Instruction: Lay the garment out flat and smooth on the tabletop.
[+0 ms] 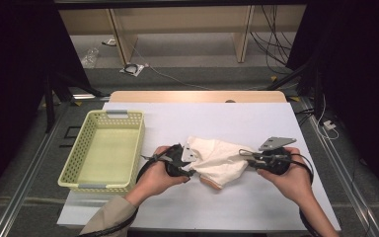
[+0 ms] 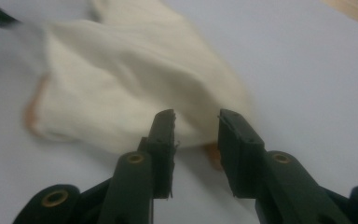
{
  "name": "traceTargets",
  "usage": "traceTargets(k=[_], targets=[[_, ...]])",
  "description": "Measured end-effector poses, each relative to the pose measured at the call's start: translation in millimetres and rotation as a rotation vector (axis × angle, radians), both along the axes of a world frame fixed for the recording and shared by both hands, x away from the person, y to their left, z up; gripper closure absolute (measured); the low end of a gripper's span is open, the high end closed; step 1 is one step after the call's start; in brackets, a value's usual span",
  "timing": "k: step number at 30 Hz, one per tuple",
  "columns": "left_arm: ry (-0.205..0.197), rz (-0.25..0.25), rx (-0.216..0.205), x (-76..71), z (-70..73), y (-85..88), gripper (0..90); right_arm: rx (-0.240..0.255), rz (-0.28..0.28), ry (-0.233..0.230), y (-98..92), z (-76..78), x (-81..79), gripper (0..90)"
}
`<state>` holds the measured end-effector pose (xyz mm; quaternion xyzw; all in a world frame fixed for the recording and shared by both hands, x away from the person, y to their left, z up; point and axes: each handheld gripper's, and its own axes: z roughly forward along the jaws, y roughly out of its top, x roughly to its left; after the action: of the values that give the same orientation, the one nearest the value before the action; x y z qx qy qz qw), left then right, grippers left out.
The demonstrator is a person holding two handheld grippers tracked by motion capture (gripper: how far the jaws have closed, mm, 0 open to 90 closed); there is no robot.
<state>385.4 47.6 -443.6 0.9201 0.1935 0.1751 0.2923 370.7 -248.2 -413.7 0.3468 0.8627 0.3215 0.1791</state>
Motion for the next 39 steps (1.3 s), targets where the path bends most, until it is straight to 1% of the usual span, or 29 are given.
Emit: traceTargets(k=[2, 3, 4, 5, 6, 7, 8, 9, 10, 11, 12, 14, 15, 16, 20, 21, 23, 24, 25, 27, 28, 29, 30, 31, 33, 34, 35, 37, 39], targets=[[0.000, 0.005, -0.001, -0.2, -2.4, -1.7, 47.2, 0.017, 0.089, 0.021, 18.9, -4.2, -7.3, 64.0], [0.002, 0.008, -0.003, -0.2, -3.2, -1.8, 47.1, 0.032, 0.138, 0.036, 29.3, -8.2, -10.4, 62.2], [0.009, 0.009, 0.000, -0.4, -4.0, -1.3, 46.9, 0.039, 0.172, 0.047, 36.9, -11.8, -12.4, 60.9], [0.009, 0.011, 0.001, -0.4, -4.3, -0.2, 46.5, 0.045, 0.215, 0.064, 49.9, -18.3, -15.1, 59.4], [0.009, 0.016, -0.002, -0.3, -4.4, 0.7, 46.3, 0.036, 0.243, 0.073, 59.7, -24.1, -16.0, 57.4], [0.012, 0.021, -0.002, -0.2, -4.2, 2.2, 46.0, 0.023, 0.264, 0.077, 66.5, -28.6, -16.1, 55.5], [0.011, 0.022, 0.000, 0.2, -4.2, 3.8, 45.7, -0.005, 0.287, 0.075, 74.8, -34.8, -15.8, 54.1], [0.012, 0.027, -0.002, 0.4, -4.6, 5.3, 45.4, -0.046, 0.299, 0.084, 81.6, -39.3, -15.6, 54.2], [0.013, 0.031, -0.004, 0.5, -5.1, 6.1, 45.0, -0.098, 0.319, 0.058, 87.6, -46.0, -13.3, 54.9], [0.012, 0.034, -0.003, 0.6, -5.3, 7.3, 44.8, -0.118, 0.315, 0.074, 90.3, -48.0, -12.9, 56.5], [0.014, 0.035, -0.003, 0.8, -5.5, 8.5, 44.7, -0.143, 0.320, 0.074, 92.9, -51.5, -11.9, 58.1], [0.012, 0.037, 0.002, 1.3, -5.3, 10.6, 44.4, -0.166, 0.317, 0.070, 95.1, -56.2, -10.2, 62.8], [0.012, 0.041, -0.003, 1.5, -5.0, 11.5, 44.4, -0.164, 0.316, 0.072, 94.7, -56.6, -9.5, 65.0], [0.011, 0.043, -0.003, 1.6, -4.5, 12.1, 44.3, -0.158, 0.299, 0.075, 94.0, -56.8, -8.7, 68.6], [0.010, 0.047, -0.011, 1.7, -3.0, 12.5, 44.1, -0.134, 0.278, 0.109, 93.1, -57.0, -8.0, 81.8], [0.009, 0.048, -0.013, 1.8, -3.0, 12.5, 44.1, -0.134, 0.279, 0.090, 92.8, -57.4, -7.2, 85.0], [0.008, 0.050, -0.015, 2.3, -3.2, 12.7, 44.0, -0.099, 0.265, 0.127, 90.7, -52.6, -6.0, 86.1], [0.006, 0.048, -0.010, 2.7, -3.2, 12.9, 44.0, -0.065, 0.257, 0.137, 88.2, -48.7, -4.7, 86.1], [0.008, 0.050, -0.014, 2.9, -3.5, 12.9, 44.0, -0.036, 0.250, 0.147, 86.4, -45.4, -4.1, 86.1], [0.008, 0.055, -0.021, 3.8, -4.3, 12.6, 43.9, 0.053, 0.237, 0.154, 79.7, -33.5, -0.4, 86.1], [0.008, 0.057, -0.021, 4.4, -4.6, 12.5, 43.8, 0.089, 0.220, 0.149, 75.5, -25.7, 1.8, 86.0], [0.008, 0.058, -0.021, 4.9, -4.8, 12.4, 43.7, 0.124, 0.209, 0.124, 70.7, -18.3, 5.8, 86.1], [0.007, 0.060, -0.022, 5.2, -4.9, 12.4, 43.5, 0.160, 0.194, 0.111, 65.2, -10.2, 9.8, 86.1], [0.005, 0.062, -0.022, 5.4, -5.0, 12.4, 43.3, 0.197, 0.170, 0.094, 59.0, -2.4, 14.3, 86.0], [-0.001, 0.069, -0.020, 5.6, -5.0, 12.3, 42.5, 0.279, 0.113, 0.063, 45.5, 10.9, 24.6, 86.0], [-0.005, 0.073, -0.018, 6.1, -5.0, 12.0, 42.5, 0.310, 0.086, 0.052, 40.2, 14.8, 28.7, 86.0], [-0.007, 0.076, -0.018, 6.5, -5.1, 11.3, 42.6, 0.358, 0.033, 0.038, 32.0, 19.9, 35.1, 85.9], [-0.011, 0.073, -0.018, 6.7, -5.1, 8.5, 43.2, 0.395, -0.041, 0.016, 21.9, 24.1, 44.3, 86.0], [-0.010, 0.056, -0.020, 5.7, -5.4, 3.7, 44.0, 0.404, -0.084, 0.011, 16.2, 23.2, 51.8, 86.0]])
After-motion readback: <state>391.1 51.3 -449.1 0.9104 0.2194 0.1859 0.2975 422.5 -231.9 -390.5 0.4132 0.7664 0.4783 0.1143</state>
